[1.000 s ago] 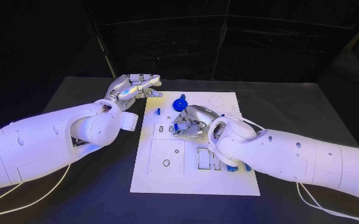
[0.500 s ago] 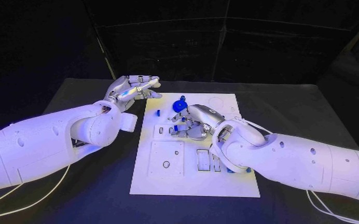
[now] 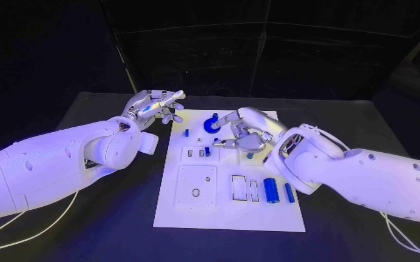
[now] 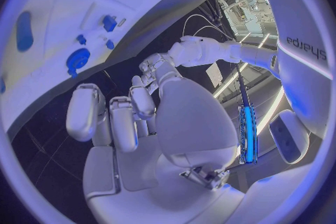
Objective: Assemble the parts on the task board
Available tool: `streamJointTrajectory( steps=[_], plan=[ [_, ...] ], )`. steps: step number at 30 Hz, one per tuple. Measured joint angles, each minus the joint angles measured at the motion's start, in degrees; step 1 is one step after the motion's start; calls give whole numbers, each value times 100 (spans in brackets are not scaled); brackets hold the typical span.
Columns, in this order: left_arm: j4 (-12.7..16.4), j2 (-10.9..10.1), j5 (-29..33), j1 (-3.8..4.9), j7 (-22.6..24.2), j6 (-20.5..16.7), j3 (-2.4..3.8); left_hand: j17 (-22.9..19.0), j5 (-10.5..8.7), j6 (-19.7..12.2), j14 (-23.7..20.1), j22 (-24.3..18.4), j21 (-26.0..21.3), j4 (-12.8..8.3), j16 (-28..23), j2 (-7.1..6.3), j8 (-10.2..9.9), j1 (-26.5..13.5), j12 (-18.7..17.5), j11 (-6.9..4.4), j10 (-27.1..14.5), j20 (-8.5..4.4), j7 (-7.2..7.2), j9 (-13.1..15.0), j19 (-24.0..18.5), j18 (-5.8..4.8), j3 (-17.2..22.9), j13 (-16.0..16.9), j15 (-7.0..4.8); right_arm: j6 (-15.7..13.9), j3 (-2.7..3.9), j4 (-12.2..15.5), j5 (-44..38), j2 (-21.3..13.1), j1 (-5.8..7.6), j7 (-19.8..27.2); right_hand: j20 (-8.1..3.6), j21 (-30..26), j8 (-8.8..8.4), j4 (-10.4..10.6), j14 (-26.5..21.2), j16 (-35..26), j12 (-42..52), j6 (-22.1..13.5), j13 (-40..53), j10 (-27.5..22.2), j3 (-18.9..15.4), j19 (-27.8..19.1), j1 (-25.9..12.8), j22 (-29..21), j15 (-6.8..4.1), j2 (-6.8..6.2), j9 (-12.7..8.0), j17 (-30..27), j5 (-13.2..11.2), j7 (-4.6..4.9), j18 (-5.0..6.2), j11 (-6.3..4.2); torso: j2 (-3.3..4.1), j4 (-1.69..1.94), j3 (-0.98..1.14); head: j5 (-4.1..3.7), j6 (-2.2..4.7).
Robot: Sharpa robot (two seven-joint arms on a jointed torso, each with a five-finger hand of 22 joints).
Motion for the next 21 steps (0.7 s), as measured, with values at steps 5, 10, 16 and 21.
streamJointTrajectory(
  steps=[5, 10, 16, 21],
  plan=[
    [-216, 78, -912, 133, -927, 281, -4, 2120, 0, 97, 5, 675, 870, 162, 2217, 156, 296, -241, 1216, -106, -231, -175, -99, 218, -96, 0, -110, 1207, -162, 157, 13, -184, 975, -306, 433, 435, -32, -372, 23, -22, 0, -351, -333, 58, -339, -223, -30, -322, 163, -666, 0, 141, 6, -72, 106, -58, 142, -43, -80, 1, 11, 9, -25],
    [-335, 266, -2066, 267, -2161, 884, 2, 2449, 0, -122, -1, 2401, 2520, 284, 3028, 145, 478, -326, 1913, -71, -883, -179, -106, 379, 126, -161, -364, 1964, -149, 271, 14, -544, 1935, -462, 669, 753, -60, -879, 23, -61, 0, -781, -751, 58, -761, -495, -82, -656, 256, -1451, 0, 177, 5, -660, 149, -57, 228, -45, -168, 0, 22, 5, -55],
    [-422, 578, -3092, 452, -3308, 1594, -53, 2449, 0, -131, 9, 4666, 4452, 392, 3716, 182, 992, -362, 3189, -165, -865, -225, -173, 694, 528, -400, -605, 3070, -147, 337, 12, -848, 2541, -454, 757, 944, -70, -1101, 23, -54, 0, -987, -927, 58, -975, -611, -152, -703, 281, -1774, 0, 202, 5, -922, 178, -57, 227, -41, -261, -2, 48, 50, -81],
    [-558, 953, -3760, 698, -4043, 2192, -337, 2449, 0, -66, 2, 5305, 4964, 543, 3776, 306, 1506, -486, 5034, -282, -279, -262, -304, 1118, 565, -489, -842, 4915, -240, 383, 10, -1023, 2774, -376, 783, 1024, -70, -1149, 23, -46, 0, -1021, -959, 57, -1007, -616, -160, -743, 281, -1833, -1, 202, 5, -961, 178, -57, 227, -46, -322, -2, 76, 66, -98]
  ],
)
